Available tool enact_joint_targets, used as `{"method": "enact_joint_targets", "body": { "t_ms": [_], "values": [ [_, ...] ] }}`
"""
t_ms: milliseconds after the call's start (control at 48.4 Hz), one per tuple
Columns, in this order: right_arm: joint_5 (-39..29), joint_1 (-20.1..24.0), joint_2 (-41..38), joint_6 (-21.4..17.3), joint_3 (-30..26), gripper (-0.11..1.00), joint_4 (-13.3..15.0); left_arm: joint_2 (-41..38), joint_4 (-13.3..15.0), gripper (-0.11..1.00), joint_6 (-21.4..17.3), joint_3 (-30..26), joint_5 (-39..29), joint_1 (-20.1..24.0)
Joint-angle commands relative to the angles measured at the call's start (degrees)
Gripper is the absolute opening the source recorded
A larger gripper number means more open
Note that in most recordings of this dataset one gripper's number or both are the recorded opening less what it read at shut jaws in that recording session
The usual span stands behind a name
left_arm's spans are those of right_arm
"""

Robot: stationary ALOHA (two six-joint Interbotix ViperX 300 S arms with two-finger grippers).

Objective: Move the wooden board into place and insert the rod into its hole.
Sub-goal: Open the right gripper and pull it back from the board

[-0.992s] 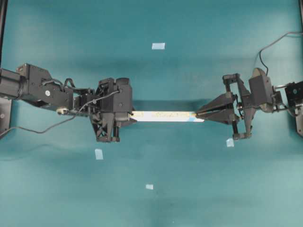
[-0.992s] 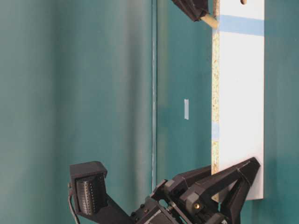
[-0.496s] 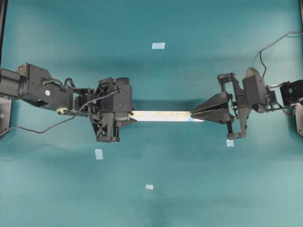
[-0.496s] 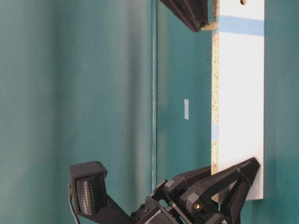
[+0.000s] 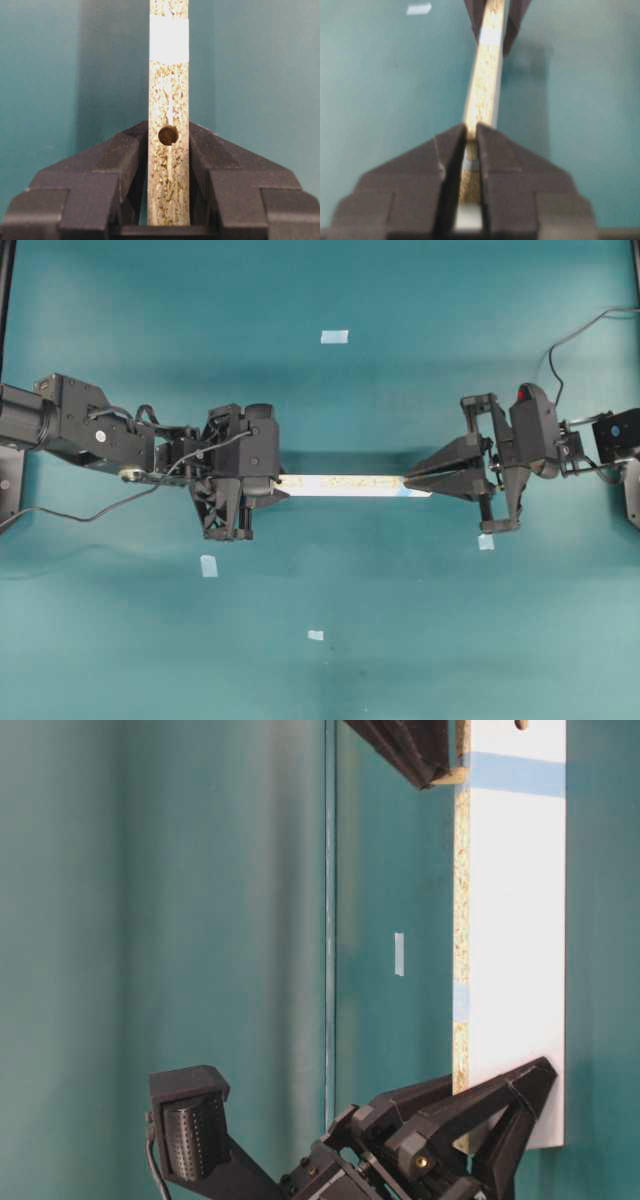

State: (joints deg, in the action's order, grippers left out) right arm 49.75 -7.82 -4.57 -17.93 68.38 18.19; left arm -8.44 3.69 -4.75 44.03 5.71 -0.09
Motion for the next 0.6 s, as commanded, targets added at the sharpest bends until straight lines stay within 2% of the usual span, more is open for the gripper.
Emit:
{"method": "enact_joint_targets", "body": {
  "t_ms": [0, 310, 455, 579],
  "values": [
    [-2.2, 0.2, 0.0, -0.3, 1.0, 0.10, 0.2, 0.9, -0.1, 0.21, -0.2, -0.4, 0.4, 0.0],
    [-3.6, 1.0, 0.0, -0.7, 0.6, 0.10, 0.2, 1.1, -0.1, 0.21, -0.2, -0.4, 0.5, 0.0],
    [-4.5, 1.0, 0.8, -2.5, 0.4, 0.10, 0.0, 1.0, -0.1, 0.21, -0.2, -0.3, 0.5, 0.0],
    [-8.2, 1.0, 3.0, -4.9, -0.5, 0.10, -0.3, 1.0, -0.1, 0.21, -0.2, -0.2, 0.5, 0.0]
  ]
}}
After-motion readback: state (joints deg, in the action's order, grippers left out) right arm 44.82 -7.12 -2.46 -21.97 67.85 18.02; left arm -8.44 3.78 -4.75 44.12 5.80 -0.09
